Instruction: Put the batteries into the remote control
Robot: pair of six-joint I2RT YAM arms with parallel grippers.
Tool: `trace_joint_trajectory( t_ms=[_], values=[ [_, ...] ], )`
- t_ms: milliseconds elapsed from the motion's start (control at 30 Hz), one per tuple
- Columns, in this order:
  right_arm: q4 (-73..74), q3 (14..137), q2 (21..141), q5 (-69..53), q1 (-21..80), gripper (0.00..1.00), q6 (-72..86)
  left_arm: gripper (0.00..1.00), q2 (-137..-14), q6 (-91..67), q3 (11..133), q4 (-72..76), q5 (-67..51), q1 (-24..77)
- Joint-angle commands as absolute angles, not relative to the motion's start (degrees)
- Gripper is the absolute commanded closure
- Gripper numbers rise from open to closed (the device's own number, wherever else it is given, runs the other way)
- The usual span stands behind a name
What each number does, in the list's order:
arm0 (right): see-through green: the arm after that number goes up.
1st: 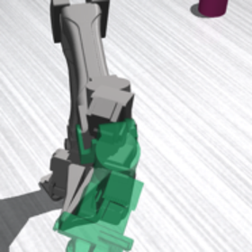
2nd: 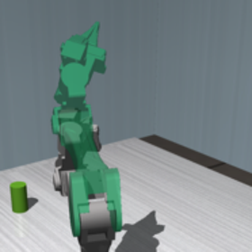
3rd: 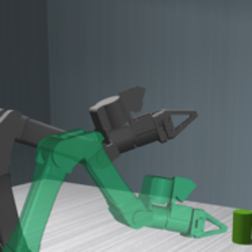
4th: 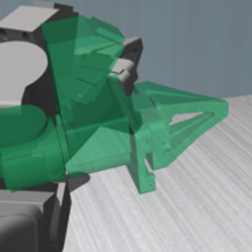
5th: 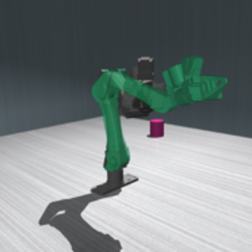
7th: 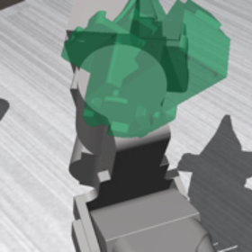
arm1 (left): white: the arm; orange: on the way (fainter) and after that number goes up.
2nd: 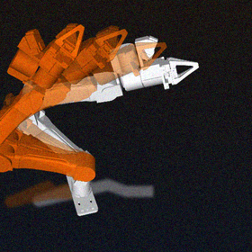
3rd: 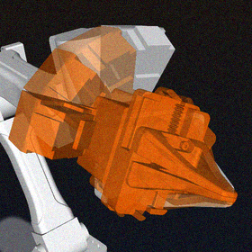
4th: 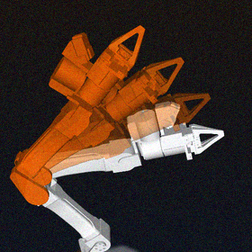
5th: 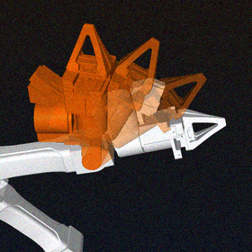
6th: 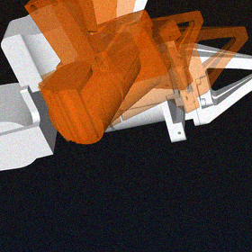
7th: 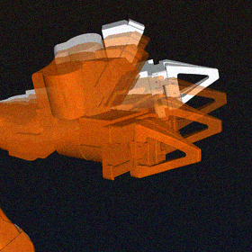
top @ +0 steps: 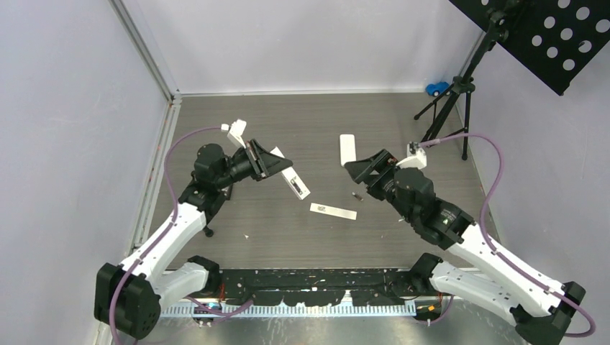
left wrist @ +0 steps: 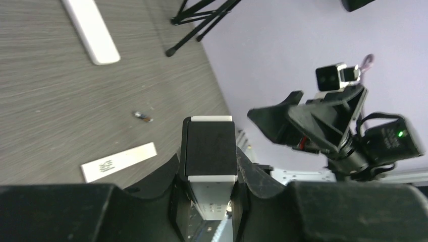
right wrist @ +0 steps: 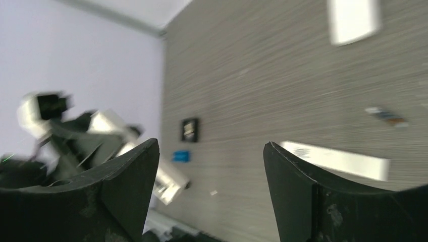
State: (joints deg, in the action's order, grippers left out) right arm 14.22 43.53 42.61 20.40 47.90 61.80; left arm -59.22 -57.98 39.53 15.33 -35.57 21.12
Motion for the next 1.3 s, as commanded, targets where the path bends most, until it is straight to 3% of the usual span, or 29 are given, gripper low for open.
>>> trace_joint_trajectory(
  t_ms=[0,167,400,700,933,1267],
  values=[
    [34.84,47.83,46.88,24.82,40.03,0.21,56.31,1.00,-55.50,-47.47,41.66,7.07,-33.06,20.79],
    [34.94,47.29,55.85,15.55,31.14,0.29,53.42,1.00,-54.24,-45.22,41.57,4.90,-33.46,20.83],
    [30.90,50.52,74.35,4.21,29.88,0.46,51.46,1.00,-54.53,-45.42,41.16,5.24,-34.05,20.83],
    [23.99,48.25,80.67,6.22,29.88,0.42,60.62,1.00,-54.46,-45.97,39.70,6.56,-35.67,20.83],
    [23.37,48.09,84.78,7.17,29.40,0.50,62.18,1.00,-54.84,-45.89,39.55,7.08,-36.47,20.83],
    [23.38,46.71,85.98,9.79,26.75,0.51,62.04,1.00,-55.54,-45.48,40.00,7.29,-36.91,20.83]
  ],
)
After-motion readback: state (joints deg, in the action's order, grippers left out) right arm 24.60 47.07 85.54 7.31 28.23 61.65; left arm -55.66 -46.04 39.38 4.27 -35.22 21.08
